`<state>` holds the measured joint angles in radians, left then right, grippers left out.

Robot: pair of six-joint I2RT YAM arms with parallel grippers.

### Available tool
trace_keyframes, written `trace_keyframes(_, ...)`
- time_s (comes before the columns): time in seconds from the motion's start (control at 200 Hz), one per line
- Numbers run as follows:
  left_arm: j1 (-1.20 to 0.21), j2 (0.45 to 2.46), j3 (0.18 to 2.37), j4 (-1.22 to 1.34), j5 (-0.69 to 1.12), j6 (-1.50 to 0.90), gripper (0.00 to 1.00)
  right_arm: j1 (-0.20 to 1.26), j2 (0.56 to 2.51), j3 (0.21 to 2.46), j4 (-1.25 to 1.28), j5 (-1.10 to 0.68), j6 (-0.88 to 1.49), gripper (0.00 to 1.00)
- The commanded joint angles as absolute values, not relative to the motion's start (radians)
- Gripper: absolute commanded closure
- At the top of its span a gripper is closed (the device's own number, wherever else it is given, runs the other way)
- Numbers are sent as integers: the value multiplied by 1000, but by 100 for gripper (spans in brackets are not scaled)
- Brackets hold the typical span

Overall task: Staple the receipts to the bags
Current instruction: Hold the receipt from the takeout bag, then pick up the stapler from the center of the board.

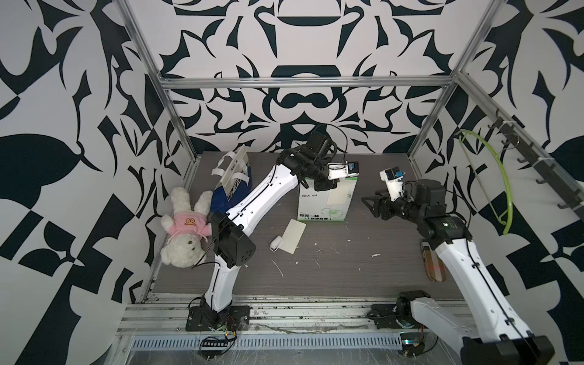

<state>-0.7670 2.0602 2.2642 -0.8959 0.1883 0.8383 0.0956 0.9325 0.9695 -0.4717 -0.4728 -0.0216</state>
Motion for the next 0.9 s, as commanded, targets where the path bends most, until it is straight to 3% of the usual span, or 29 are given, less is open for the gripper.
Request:
trace_keyframes(0.0, -727, 2056, 2304, -819, 163, 749, 100, 96, 907, 969, -562, -505, 51, 43)
trace_keyframes(0.095, -678, 2047, 2329, -819, 146, 750, 100, 104, 885, 893, -482, -694, -38, 46)
trace_keyframes(0.195, -625, 2028, 2338, -858, 134, 766, 100, 154, 912, 849, -374, -781, -138, 44)
trace_keyframes(0.525, -533, 1829, 2078, -824, 100, 807, 100, 532, 1286, 930, -165, -775, -540, 47)
trace_keyframes(0.895, -500, 1755, 1966, -790, 144, 766, 100, 729, 1695, 1198, -164, -764, -749, 44)
